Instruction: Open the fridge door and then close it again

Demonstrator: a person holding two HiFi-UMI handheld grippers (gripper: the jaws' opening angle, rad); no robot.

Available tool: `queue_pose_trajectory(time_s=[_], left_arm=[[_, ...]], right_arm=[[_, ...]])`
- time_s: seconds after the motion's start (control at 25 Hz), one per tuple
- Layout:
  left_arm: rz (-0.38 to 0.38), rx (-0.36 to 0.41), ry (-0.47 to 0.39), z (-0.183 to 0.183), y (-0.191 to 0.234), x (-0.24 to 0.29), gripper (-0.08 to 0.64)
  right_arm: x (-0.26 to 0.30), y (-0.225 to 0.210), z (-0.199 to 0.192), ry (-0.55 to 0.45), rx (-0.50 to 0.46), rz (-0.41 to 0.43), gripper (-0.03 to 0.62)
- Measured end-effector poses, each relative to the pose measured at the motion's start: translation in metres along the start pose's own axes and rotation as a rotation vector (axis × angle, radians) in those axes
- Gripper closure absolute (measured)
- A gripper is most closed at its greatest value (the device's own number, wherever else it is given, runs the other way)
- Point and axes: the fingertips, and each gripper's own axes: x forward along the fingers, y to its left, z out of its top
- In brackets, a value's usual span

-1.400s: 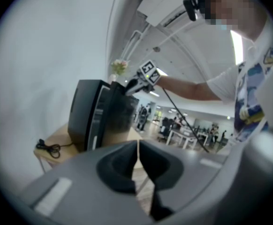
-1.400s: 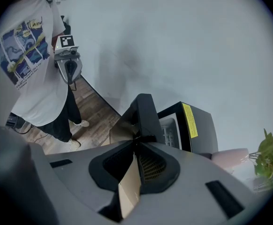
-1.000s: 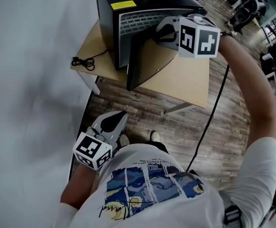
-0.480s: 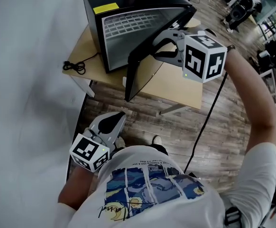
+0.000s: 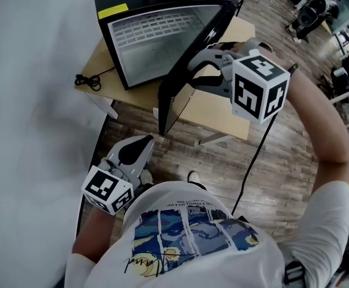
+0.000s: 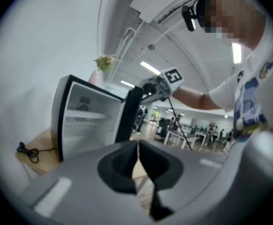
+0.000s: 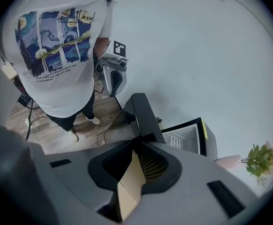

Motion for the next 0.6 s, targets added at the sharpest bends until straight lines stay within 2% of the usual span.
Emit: queue_pose_trajectory(time_s=[0.36, 0.6], left_arm=[[0.047, -0.002, -0.021, 0.001, -0.054, 0.025, 0.546], [0.078, 0.004, -0.023, -0.002, -0.123, 0.047, 0.546]], right_arm=[[-0.034, 0.047, -0.018, -0.041, -0.111, 0.029, 0.537], [-0.086, 0.096, -0.038, -0.061, -0.16, 0.019, 0.532]])
